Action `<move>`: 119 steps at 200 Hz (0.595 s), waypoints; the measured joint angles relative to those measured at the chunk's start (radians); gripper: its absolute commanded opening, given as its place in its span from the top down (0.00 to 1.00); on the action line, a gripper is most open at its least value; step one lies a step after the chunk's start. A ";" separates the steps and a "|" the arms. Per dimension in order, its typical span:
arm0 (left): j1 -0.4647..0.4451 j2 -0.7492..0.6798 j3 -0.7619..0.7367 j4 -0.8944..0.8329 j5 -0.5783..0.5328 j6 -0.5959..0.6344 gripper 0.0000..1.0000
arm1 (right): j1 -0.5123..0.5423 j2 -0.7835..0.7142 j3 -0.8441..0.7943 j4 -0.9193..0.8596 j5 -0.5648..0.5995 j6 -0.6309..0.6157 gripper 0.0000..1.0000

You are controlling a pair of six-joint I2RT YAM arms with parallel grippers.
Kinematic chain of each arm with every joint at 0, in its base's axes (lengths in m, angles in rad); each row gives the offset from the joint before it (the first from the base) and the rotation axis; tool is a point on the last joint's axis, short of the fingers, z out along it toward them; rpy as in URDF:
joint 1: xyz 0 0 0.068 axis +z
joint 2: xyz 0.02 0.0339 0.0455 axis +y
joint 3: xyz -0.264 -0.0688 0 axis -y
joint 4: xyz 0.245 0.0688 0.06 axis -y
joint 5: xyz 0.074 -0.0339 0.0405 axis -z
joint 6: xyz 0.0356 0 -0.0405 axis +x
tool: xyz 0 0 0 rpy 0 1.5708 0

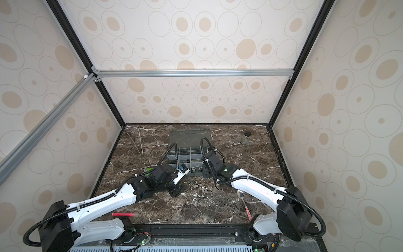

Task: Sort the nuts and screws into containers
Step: 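Lower the left gripper onto another black nut beside the pile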

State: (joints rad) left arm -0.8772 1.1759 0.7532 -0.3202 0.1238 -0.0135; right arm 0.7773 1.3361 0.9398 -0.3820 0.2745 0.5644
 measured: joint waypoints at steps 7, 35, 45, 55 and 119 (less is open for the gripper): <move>-0.005 0.006 0.008 -0.014 -0.005 0.027 0.37 | 0.000 -0.011 -0.007 -0.001 0.006 0.002 0.49; -0.027 0.039 0.018 -0.059 -0.020 0.114 0.37 | 0.000 -0.037 -0.029 -0.007 0.024 0.011 0.49; -0.039 0.055 0.017 -0.070 -0.018 0.135 0.37 | 0.000 -0.040 -0.032 -0.008 0.031 0.014 0.49; -0.053 0.073 0.018 -0.072 -0.017 0.152 0.37 | 0.000 -0.041 -0.034 -0.011 0.037 0.016 0.49; -0.141 0.187 0.015 -0.071 -0.014 0.200 0.38 | 0.000 -0.071 -0.054 -0.023 0.061 0.027 0.49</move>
State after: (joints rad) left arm -1.0180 1.3632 0.7685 -0.3912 0.1093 0.1867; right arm 0.7773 1.2655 0.8860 -0.4049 0.3355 0.5911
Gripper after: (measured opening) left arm 0.625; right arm 0.508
